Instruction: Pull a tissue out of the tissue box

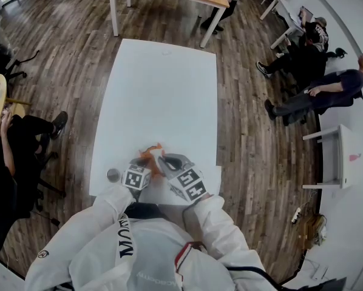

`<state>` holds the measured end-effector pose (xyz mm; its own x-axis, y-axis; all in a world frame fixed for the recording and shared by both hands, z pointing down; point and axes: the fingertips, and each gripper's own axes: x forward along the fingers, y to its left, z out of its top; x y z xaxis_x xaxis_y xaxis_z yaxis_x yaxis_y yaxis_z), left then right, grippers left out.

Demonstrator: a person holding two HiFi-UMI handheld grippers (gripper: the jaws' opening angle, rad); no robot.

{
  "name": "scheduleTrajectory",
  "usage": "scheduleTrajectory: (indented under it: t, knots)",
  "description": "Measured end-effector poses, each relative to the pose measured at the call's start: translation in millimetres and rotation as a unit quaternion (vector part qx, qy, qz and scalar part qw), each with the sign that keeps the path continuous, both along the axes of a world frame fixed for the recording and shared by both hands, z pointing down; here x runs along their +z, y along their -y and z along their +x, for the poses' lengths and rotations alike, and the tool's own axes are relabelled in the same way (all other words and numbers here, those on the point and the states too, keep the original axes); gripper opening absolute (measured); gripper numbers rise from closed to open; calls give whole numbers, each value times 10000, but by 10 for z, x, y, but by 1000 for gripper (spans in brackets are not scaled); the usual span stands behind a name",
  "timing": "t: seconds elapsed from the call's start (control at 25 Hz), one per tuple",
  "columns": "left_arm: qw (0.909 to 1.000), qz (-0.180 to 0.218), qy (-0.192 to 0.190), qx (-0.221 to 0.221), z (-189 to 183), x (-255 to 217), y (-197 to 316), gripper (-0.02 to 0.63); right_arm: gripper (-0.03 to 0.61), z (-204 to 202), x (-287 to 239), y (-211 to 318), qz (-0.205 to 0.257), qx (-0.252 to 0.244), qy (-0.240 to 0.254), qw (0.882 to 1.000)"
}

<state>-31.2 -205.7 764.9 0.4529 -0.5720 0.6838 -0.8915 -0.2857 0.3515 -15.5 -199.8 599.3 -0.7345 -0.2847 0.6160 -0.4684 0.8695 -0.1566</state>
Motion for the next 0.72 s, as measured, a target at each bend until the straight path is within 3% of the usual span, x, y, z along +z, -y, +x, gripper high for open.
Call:
scheduleTrajectory:
  t: [0.72]
  knots:
    - [10000, -35, -17, -42, 29, -17, 9, 0, 5, 31, -222, -14, 3, 84, 341, 9994]
